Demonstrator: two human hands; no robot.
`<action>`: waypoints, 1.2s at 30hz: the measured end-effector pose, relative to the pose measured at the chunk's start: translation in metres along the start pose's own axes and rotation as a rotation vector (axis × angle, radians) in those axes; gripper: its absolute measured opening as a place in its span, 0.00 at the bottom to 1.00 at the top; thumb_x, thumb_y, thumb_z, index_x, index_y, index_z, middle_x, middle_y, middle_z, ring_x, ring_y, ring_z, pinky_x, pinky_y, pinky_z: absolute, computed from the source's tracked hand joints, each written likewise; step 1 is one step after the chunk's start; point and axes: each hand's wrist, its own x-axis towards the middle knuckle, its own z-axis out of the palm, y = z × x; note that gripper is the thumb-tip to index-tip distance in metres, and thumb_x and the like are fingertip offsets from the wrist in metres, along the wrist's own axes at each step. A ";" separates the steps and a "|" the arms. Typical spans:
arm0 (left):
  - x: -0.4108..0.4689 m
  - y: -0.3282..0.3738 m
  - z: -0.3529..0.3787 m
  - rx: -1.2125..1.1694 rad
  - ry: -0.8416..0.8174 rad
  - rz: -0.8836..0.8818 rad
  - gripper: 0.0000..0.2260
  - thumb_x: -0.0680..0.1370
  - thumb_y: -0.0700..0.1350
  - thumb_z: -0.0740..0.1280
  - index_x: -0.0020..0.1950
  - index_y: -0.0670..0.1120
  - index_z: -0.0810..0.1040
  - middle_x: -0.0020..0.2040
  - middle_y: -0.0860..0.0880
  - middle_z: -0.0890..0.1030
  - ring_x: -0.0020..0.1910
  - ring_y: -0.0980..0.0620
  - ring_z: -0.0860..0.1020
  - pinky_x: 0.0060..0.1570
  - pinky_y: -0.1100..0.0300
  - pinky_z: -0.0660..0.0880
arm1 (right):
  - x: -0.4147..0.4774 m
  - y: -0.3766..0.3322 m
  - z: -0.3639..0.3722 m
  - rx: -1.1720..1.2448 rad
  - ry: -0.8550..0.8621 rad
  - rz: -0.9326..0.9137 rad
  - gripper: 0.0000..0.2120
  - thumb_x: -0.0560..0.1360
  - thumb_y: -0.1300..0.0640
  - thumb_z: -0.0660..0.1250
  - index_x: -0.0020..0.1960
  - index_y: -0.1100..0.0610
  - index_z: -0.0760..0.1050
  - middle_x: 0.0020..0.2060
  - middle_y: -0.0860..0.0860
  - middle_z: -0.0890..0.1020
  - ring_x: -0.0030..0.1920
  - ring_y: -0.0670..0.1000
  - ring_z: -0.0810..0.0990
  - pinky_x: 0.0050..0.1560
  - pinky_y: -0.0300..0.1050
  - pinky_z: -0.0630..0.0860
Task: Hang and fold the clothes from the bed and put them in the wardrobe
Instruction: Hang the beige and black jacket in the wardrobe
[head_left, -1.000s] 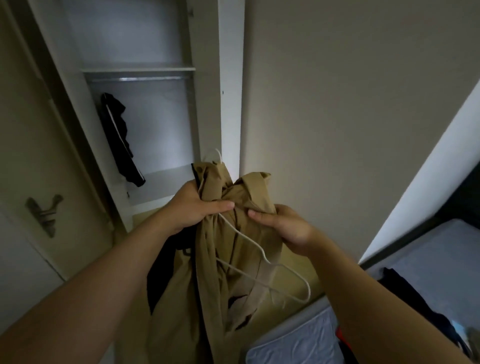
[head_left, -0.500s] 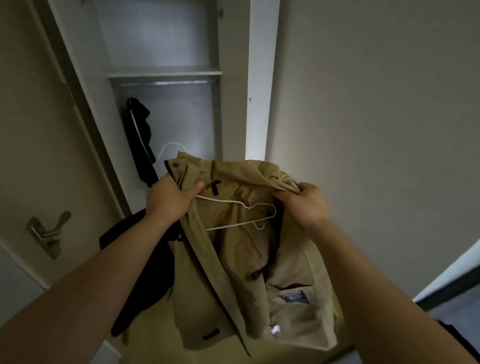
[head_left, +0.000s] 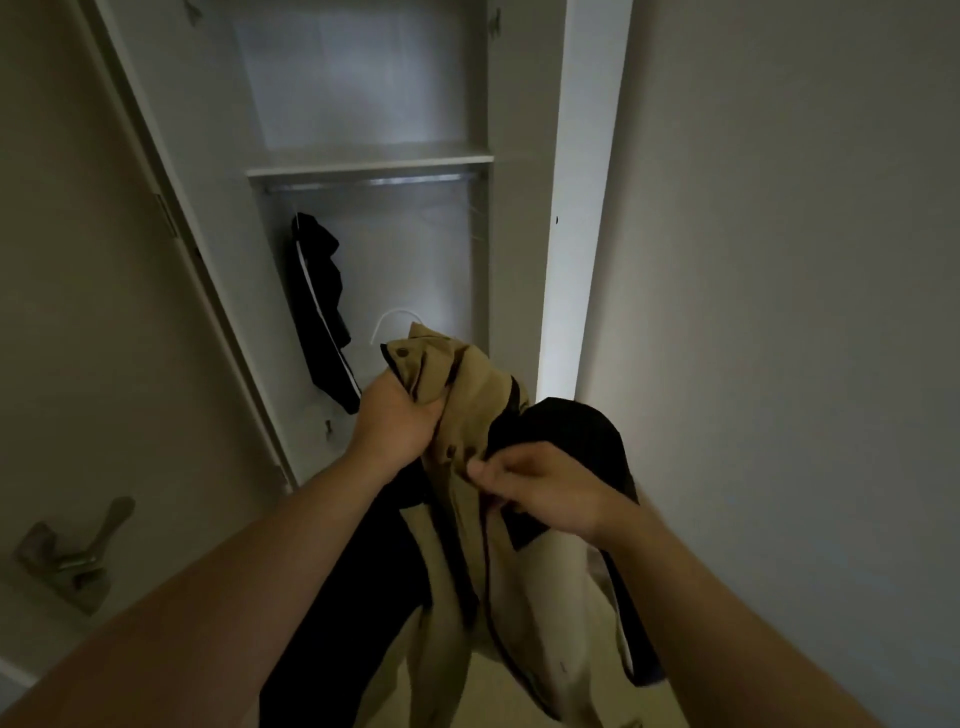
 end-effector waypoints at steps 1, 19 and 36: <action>0.014 -0.008 0.001 -0.034 -0.007 0.001 0.05 0.76 0.55 0.72 0.48 0.56 0.82 0.44 0.60 0.84 0.44 0.66 0.80 0.44 0.64 0.76 | 0.017 0.002 -0.001 -0.006 0.153 -0.046 0.29 0.73 0.29 0.64 0.45 0.57 0.82 0.41 0.51 0.84 0.44 0.49 0.83 0.51 0.47 0.80; 0.366 -0.118 -0.010 -0.131 -0.209 0.086 0.16 0.72 0.61 0.74 0.55 0.54 0.83 0.48 0.59 0.84 0.49 0.62 0.81 0.51 0.61 0.78 | 0.388 0.021 -0.052 -0.954 0.721 -0.057 0.15 0.83 0.41 0.55 0.53 0.51 0.74 0.44 0.47 0.79 0.45 0.50 0.77 0.57 0.50 0.71; 0.689 -0.234 0.049 0.276 -0.395 0.276 0.25 0.80 0.41 0.70 0.75 0.52 0.70 0.68 0.50 0.77 0.65 0.55 0.76 0.70 0.55 0.71 | 0.742 0.088 -0.184 -0.669 0.733 0.041 0.06 0.81 0.55 0.62 0.55 0.54 0.75 0.46 0.51 0.81 0.44 0.53 0.80 0.41 0.44 0.70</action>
